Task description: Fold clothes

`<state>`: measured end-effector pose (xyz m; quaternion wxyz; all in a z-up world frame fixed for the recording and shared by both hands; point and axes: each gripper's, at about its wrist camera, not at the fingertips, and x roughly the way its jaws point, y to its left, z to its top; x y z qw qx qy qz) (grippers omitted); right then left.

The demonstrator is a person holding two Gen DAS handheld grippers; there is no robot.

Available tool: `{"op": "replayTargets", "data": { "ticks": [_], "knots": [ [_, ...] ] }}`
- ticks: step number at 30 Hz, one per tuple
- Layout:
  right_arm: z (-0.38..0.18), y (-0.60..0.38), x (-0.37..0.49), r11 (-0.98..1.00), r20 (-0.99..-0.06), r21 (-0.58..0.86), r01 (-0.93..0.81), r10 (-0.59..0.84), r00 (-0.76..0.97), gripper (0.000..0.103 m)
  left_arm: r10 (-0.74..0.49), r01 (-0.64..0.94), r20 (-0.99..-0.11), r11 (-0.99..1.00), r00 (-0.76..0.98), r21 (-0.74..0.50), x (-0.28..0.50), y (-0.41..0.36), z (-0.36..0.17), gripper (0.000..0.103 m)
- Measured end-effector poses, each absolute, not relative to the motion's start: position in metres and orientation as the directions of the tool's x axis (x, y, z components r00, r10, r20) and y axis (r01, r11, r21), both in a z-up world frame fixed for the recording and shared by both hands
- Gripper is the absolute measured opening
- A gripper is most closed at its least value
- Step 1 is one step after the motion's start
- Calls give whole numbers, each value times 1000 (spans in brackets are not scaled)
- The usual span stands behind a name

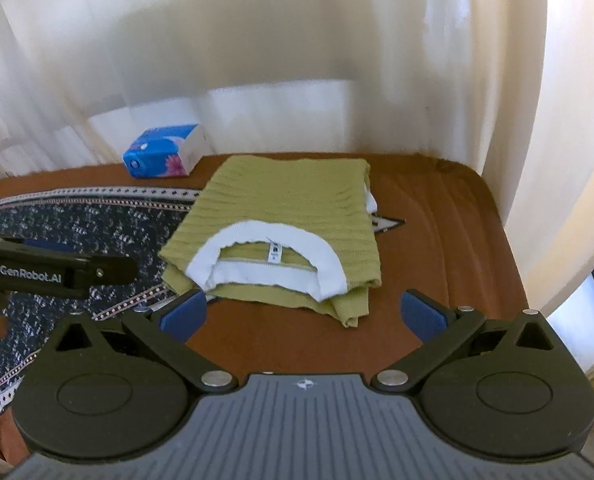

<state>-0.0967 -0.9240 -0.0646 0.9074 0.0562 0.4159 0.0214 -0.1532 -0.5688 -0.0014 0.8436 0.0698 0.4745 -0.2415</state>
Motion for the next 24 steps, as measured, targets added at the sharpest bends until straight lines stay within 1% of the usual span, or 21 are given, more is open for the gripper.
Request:
{"op": "replayTargets", "data": {
  "ticks": [12,17,24],
  "knots": [
    [-72,-926,-90,993,-771,118,19,80,632,103,-337,480,-843,870,419,-109,-151,-576,-5,103],
    [-74,-926,-89,992,-776,127,17,88,625,103,-360,475,-845,868,396,-147,-149,-573,-7,103],
    [-76,-924,-89,991,-781,129,21,88,619,103,-366,484,-838,863,405,-144,-151,-573,-6,103]
  ]
}}
